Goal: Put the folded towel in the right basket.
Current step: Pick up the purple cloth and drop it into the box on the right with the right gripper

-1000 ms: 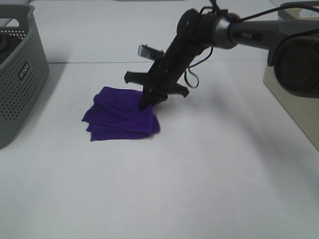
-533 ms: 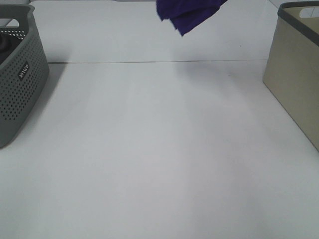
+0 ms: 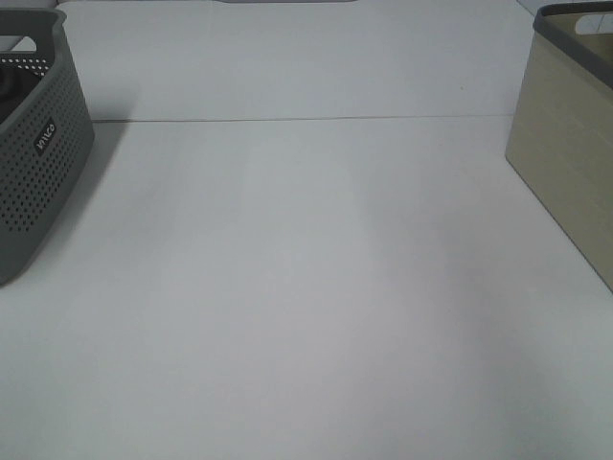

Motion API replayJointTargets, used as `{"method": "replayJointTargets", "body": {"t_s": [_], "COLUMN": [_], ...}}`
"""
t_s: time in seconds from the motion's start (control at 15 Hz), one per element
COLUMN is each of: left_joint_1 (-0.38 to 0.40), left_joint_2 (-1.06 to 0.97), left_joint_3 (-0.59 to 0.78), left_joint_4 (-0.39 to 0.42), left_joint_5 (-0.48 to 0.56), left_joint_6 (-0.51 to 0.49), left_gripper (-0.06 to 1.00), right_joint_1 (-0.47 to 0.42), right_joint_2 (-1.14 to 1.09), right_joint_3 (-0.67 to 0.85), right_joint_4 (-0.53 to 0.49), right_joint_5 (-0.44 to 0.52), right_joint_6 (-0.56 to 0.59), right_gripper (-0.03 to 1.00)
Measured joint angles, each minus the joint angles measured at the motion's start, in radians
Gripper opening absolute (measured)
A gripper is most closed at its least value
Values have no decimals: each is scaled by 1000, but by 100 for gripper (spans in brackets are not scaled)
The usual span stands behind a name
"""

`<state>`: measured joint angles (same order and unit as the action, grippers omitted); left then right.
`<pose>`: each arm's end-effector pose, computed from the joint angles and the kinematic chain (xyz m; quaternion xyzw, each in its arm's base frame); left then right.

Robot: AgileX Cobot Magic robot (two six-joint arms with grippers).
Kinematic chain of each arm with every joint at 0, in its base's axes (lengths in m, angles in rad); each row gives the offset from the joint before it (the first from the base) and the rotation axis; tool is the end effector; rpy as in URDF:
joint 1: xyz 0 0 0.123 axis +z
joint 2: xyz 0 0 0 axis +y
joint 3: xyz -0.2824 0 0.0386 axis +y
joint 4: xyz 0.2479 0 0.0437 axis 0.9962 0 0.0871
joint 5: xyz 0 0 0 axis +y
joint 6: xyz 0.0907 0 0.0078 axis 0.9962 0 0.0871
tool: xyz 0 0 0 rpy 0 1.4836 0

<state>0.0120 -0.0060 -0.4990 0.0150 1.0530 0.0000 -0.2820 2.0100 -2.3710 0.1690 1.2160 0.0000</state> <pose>-0.0053 0.0011 0.2775 -0.0054 0.8499 0.0107 0.5269 0.4231 -0.1076 0.4284 0.1250 0.9086 0.0287 0.3974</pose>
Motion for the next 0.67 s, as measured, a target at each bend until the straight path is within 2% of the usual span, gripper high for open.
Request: {"method": "replayJointTargets", "body": {"t_s": [0.2,0.27,0.33,0.47,0.53,0.67], "left_joint_1": [0,0,0,0,0,0], "left_joint_2": [0,0,0,0,0,0], "left_joint_3": [0,0,0,0,0,0], "left_joint_4": [0,0,0,0,0,0], "left_joint_5": [0,0,0,0,0,0], "left_joint_6": [0,0,0,0,0,0], "left_gripper": [99,99,99,99,99,99], "right_joint_1": [-40,-40,-40,-40,-40,-40], "right_joint_2": [63,87,105,121,121,121], "right_joint_3": [82,105,125,153,155,155], "right_joint_4": [-34,-42,-43,-43,-43,-26], "right_joint_5": [4,5,5,6,6,6], "right_joint_6": [15,20,21,-11,-37,-65], "right_gripper": [5,10,23,71,86,94]}}
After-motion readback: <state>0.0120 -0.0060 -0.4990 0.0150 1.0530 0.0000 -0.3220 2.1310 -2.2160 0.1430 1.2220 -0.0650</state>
